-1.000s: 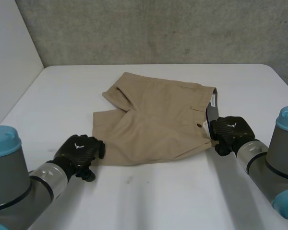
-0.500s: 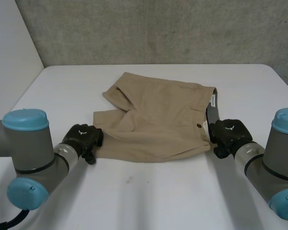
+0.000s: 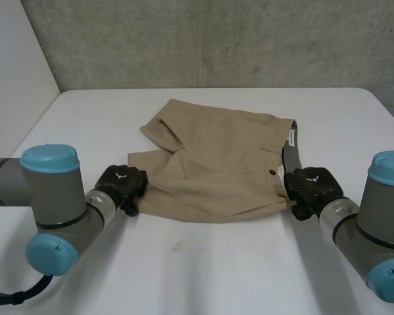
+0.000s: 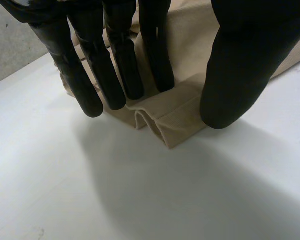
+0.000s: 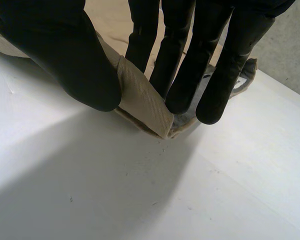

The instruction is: Fold the shorts.

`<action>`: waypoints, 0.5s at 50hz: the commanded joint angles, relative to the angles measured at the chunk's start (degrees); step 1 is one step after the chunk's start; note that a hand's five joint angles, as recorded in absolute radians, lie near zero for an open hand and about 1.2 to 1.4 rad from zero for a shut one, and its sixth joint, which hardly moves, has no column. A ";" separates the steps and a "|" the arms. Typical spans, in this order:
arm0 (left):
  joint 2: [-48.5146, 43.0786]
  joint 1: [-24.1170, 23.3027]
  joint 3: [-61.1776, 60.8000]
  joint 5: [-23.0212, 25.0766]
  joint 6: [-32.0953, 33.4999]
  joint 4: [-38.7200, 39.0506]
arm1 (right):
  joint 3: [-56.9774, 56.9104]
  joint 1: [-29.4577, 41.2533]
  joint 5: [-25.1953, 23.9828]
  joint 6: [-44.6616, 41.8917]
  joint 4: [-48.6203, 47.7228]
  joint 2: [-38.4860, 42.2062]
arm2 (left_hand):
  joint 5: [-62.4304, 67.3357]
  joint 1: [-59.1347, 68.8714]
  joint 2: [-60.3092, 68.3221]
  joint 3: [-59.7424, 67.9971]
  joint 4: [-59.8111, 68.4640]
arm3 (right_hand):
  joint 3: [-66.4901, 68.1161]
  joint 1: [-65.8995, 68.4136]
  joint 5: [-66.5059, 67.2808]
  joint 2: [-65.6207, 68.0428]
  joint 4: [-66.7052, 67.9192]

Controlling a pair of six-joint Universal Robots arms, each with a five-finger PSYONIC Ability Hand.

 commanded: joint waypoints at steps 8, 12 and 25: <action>-0.30 0.41 -0.01 -0.88 -0.15 -0.17 | -0.19 0.00 0.00 -0.61 0.09 -0.45 | 34.86 34.34 34.46 34.49 34.49 | 11.99 23.84 13.44 12.38 11.70; 1.71 -0.12 -2.03 -4.57 0.38 -2.10 | -0.28 0.17 0.18 -2.54 0.35 -1.07 | 34.86 34.34 34.46 34.49 34.49 | 11.99 23.84 13.44 12.38 11.70; 31.76 -4.60 -16.61 -7.04 0.47 -24.59 | -0.36 0.26 0.18 -17.98 13.94 -11.61 | 34.86 34.34 34.46 34.49 34.49 | 11.99 23.84 13.44 12.38 11.70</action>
